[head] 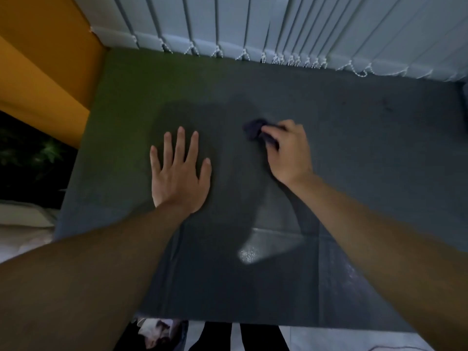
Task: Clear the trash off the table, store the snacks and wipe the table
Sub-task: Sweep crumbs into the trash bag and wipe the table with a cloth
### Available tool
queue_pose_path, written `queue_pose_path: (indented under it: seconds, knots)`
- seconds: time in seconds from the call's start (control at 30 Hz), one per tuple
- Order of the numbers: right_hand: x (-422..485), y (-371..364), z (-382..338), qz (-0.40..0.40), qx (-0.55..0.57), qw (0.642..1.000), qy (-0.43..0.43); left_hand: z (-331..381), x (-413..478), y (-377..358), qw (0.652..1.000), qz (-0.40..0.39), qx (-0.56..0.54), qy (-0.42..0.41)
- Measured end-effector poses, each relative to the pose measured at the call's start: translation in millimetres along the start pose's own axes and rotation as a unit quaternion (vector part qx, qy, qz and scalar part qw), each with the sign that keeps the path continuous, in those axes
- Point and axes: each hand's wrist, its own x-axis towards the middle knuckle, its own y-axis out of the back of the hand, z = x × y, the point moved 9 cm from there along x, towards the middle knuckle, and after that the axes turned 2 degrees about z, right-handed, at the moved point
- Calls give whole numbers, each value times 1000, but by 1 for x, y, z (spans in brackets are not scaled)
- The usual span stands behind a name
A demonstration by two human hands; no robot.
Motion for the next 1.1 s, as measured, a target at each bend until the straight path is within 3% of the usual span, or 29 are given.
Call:
queue_pose_path:
  seconds: [0.07,0.23,0.3,0.4,0.47,0.53,0.6,0.67,0.7,0.8,0.83,1.0,1.1]
  knots:
    - [11,-9,-4,4,5,1000,-28,1,1,-1,1000,0,3,2]
    - [2,-32,-62,-134,72,965,215,0,1,0,1000,1,5,7]
    - [36,-33,-46,-98,37,976,189,1,1,1,1000,6,2,4]
    - [92,-26,0,-9,-17,1000,0,1,1,-1,1000,-2,7,1]
    - [101,-33,-2,-2,-10,999,-43,1,1,0,1000,-1,10,0]
    - [92,-46,-37,-33,27,998,50,1,2,0,1000,-1,9,1]
    - [77,-59,-68,-114,63,974,182,1,2,1,1000,-4,12,3]
    - [90,-63,-71,-135,47,962,233,2,2,1,1000,-11,10,2]
    - [109,-62,-62,-107,33,972,206,1,2,1,1000,-14,8,3]
    - [157,-61,-22,-25,11,999,18,1,2,1,1000,-18,9,3]
    - [160,-66,-26,-23,14,1000,4,1,3,2,1000,-17,8,2]
    - [136,-93,-90,-170,36,961,214,2,2,4,1000,-11,15,-3]
    - [166,-82,-62,-106,20,983,146,3,2,5,1000,-3,11,-9]
